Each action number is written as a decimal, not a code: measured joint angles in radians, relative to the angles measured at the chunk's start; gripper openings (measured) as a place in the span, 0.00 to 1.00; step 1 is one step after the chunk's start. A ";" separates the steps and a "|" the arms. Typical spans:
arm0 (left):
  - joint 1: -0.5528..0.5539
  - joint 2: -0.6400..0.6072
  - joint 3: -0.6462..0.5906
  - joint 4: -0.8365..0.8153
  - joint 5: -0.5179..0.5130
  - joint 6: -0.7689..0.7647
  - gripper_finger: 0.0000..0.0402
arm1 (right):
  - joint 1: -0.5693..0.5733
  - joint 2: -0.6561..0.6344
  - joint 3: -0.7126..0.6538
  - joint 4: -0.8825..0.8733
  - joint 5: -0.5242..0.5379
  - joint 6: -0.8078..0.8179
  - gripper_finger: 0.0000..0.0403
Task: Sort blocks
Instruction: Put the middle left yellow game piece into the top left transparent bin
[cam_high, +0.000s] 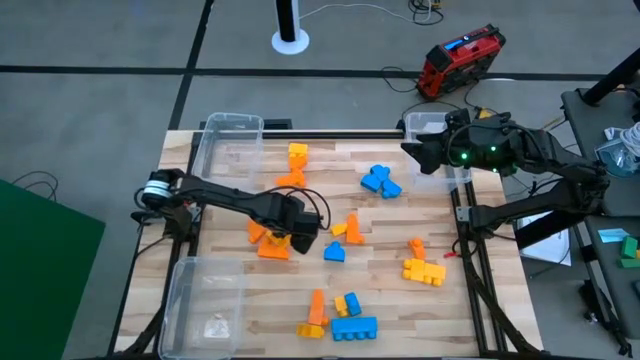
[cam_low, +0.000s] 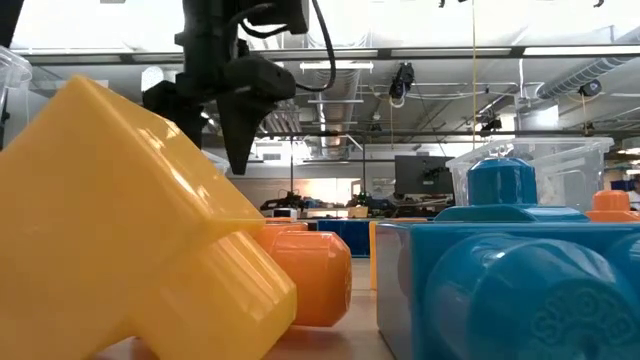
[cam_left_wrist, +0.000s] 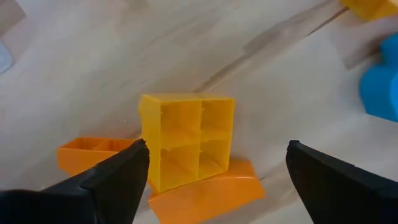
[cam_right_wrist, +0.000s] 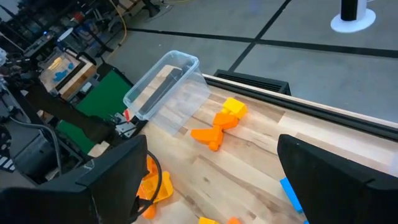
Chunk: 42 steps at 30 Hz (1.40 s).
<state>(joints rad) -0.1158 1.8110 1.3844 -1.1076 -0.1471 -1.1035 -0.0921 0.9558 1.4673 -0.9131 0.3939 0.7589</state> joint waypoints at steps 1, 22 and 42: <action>0.000 0.004 -0.003 -0.001 0.000 0.003 0.88 | 0.000 0.000 0.000 0.000 0.000 0.000 0.87; -0.002 0.119 -0.006 -0.014 -0.027 0.058 0.90 | 0.000 0.002 0.000 -0.035 0.000 -0.012 0.87; -0.009 0.185 -0.007 0.000 -0.079 0.137 0.85 | 0.000 0.002 0.000 -0.040 0.046 -0.116 0.87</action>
<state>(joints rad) -0.1246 1.9957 1.3777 -1.1075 -0.2261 -0.9665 -0.0922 0.9573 1.4673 -0.9527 0.4399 0.6428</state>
